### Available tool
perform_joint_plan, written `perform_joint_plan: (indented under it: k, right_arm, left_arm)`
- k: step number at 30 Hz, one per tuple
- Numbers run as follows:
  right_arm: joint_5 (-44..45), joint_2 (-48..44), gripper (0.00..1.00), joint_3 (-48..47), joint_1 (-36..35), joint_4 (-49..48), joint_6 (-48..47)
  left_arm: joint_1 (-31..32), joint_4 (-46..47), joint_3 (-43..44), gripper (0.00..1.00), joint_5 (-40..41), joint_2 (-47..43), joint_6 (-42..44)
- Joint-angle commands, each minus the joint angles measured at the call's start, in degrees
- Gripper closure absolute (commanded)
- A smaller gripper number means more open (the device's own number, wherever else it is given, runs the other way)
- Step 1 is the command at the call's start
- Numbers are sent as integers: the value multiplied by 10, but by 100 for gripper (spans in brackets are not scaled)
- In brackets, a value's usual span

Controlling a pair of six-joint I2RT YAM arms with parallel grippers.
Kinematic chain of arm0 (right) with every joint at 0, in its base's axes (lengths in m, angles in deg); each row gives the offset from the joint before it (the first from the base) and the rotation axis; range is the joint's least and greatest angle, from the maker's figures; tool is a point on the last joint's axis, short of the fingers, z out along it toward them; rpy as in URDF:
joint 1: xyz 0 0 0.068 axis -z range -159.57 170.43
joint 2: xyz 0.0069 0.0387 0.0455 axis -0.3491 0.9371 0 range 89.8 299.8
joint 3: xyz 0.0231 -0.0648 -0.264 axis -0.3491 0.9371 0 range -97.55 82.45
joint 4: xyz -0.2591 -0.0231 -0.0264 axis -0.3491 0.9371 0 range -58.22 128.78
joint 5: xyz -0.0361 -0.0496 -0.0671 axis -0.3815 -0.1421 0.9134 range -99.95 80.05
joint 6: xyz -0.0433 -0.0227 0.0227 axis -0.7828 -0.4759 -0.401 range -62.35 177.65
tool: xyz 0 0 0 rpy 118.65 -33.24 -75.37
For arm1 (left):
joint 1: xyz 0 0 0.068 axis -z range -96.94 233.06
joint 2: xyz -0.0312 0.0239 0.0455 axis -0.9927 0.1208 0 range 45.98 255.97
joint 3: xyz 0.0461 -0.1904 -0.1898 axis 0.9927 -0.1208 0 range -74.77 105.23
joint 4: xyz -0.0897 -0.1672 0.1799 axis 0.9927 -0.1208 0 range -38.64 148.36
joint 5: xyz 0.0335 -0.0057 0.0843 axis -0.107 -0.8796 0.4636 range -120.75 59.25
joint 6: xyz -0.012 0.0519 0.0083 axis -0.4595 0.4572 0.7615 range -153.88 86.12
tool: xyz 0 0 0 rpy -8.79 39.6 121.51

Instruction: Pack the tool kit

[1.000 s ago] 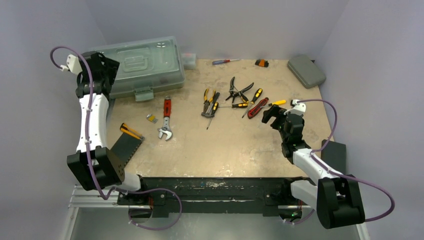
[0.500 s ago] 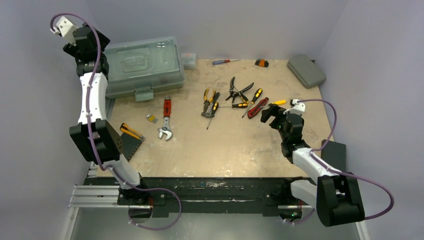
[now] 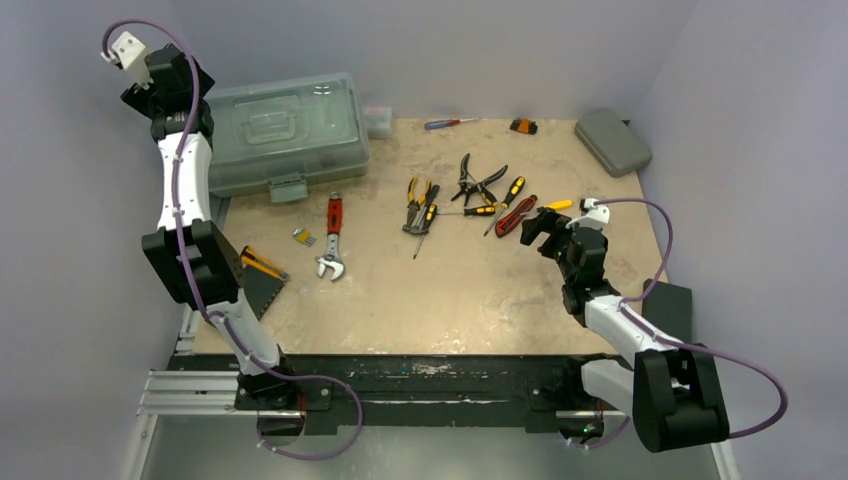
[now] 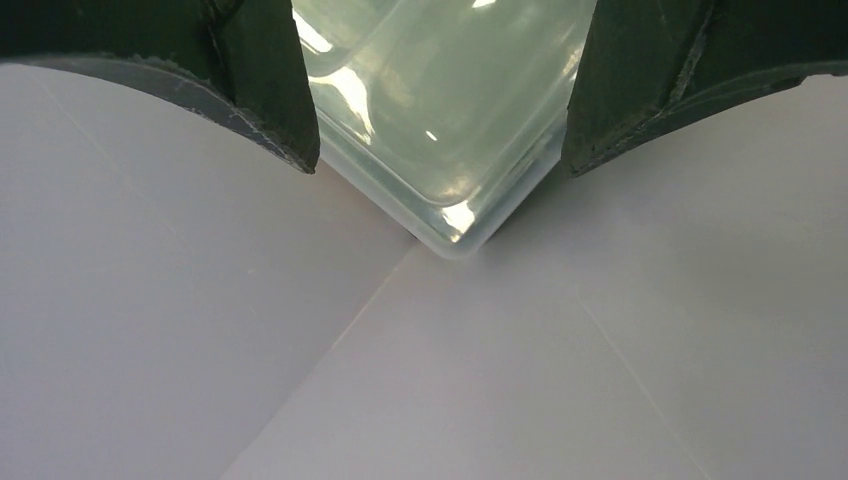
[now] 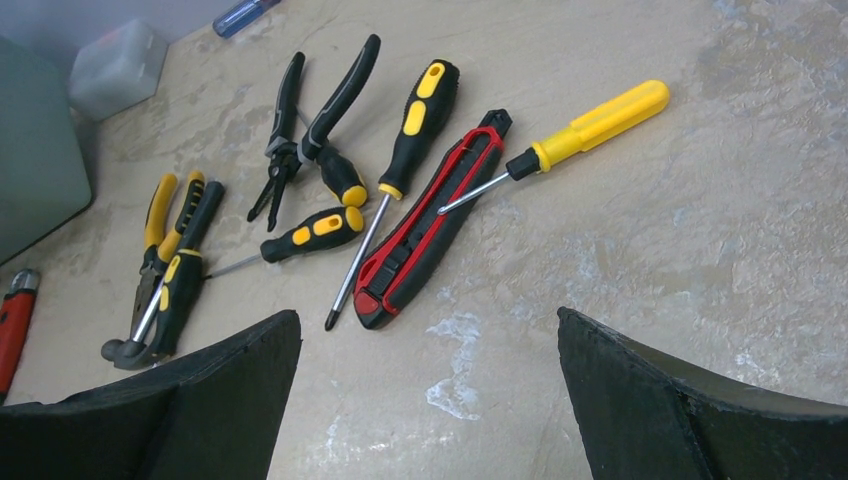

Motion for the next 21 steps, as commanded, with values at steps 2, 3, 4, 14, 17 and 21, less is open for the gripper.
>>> perform_joint_plan:
  k: [2, 3, 4, 14, 17, 21]
  right_arm:
    - [-8, 3, 1, 0, -1, -21, 4]
    - [-8, 3, 1, 0, -1, -22, 3]
    - [-8, 3, 1, -1, -1, -21, 3]
    - [-13, 13, 1, -3, -1, -24, 3]
    - [-11, 15, 1, -6, -1, -23, 6]
    - [-12, 9, 1, -9, -1, -15, 8]
  left_arm:
    - [-30, -45, 57, 12, -28, 29, -42]
    - [-32, -47, 59, 12, -29, 33, -45]
    - [-33, -47, 60, 11, -29, 38, -46]
    - [-66, -187, 154, 11, -100, 137, -124]
    - [-69, -178, 127, 12, -125, 129, -132]
    - [-69, -205, 138, 14, -185, 137, -130]
